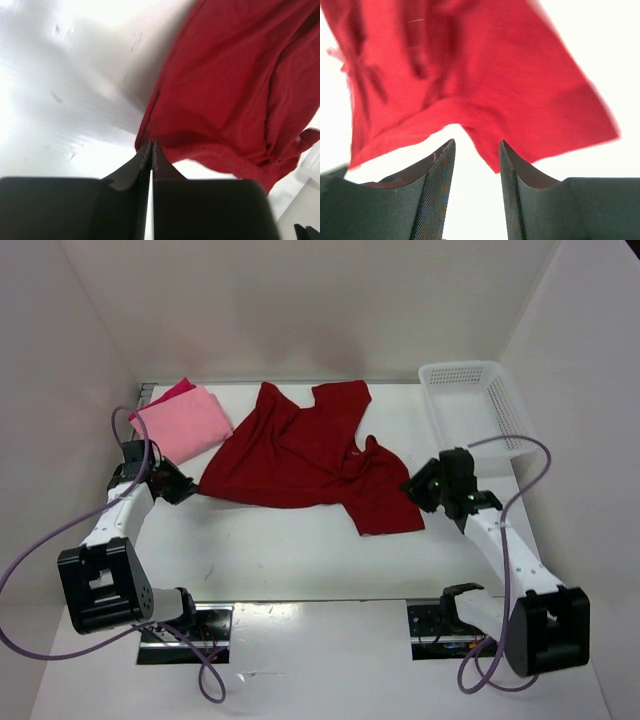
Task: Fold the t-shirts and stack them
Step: Flatten out the tshirt
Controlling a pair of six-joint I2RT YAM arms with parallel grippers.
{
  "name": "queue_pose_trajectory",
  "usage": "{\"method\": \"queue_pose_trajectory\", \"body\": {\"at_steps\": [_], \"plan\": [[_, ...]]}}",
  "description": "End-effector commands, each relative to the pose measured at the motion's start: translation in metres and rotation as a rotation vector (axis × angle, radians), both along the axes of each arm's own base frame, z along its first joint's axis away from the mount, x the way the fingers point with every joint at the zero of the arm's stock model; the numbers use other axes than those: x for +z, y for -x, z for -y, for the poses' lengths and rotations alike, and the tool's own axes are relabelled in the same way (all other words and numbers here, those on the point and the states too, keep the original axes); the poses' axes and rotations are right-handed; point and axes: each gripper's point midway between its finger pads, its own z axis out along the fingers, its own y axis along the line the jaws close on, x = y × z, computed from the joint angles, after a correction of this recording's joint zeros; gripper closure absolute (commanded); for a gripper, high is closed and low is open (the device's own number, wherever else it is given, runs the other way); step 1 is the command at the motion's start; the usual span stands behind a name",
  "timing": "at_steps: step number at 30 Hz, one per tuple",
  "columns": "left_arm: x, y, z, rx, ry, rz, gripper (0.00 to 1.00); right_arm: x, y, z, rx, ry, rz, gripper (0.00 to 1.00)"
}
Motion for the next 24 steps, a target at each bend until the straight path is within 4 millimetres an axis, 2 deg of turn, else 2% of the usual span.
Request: {"method": "queue_pose_trajectory", "body": {"at_steps": [1,3,4,5,7,10,12,15,18,20,22,23,24], "plan": [[-0.004,0.022,0.007,-0.034,0.007,-0.018,0.90,-0.041,0.042,0.036,-0.167,-0.008,-0.147,0.54],[-0.017,0.044,0.007,-0.011,0.017,-0.098,0.72,-0.031,0.041,0.042,-0.215,-0.024,-0.103,0.52],[-0.021,0.050,0.008,0.005,0.047,-0.119,0.63,-0.031,0.040,0.045,-0.234,-0.034,-0.105,0.52],[-0.017,0.053,0.014,-0.007,0.090,-0.116,0.55,-0.039,0.040,0.047,-0.250,-0.046,-0.129,0.52],[-0.013,0.061,0.007,0.051,0.142,-0.120,0.47,-0.048,0.039,0.047,-0.252,-0.054,-0.150,0.52],[-0.003,0.062,0.004,0.062,0.133,-0.101,0.37,-0.049,0.032,0.046,-0.240,-0.064,-0.141,0.52],[-0.012,0.067,0.006,0.082,0.147,-0.113,0.32,-0.044,0.030,0.044,-0.232,-0.075,-0.119,0.52],[-0.021,0.059,0.010,0.123,0.216,-0.074,0.24,-0.051,0.034,0.043,-0.219,-0.074,-0.129,0.52],[-0.013,0.034,0.012,0.136,0.268,-0.028,0.23,-0.048,0.035,0.032,-0.169,-0.083,-0.121,0.55],[0.005,0.016,0.011,0.152,0.259,0.003,0.23,-0.046,0.036,0.026,-0.147,-0.083,-0.113,0.60],[0.012,0.004,0.006,0.176,0.228,0.016,0.36,-0.049,0.040,0.021,-0.129,-0.081,-0.123,0.60],[0.022,-0.007,0.009,0.169,0.205,0.036,0.42,-0.046,0.041,0.017,-0.113,-0.082,-0.111,0.60],[0.012,-0.009,0.007,0.179,0.187,0.000,0.48,-0.046,0.042,0.015,-0.104,-0.081,-0.111,0.60]]}}
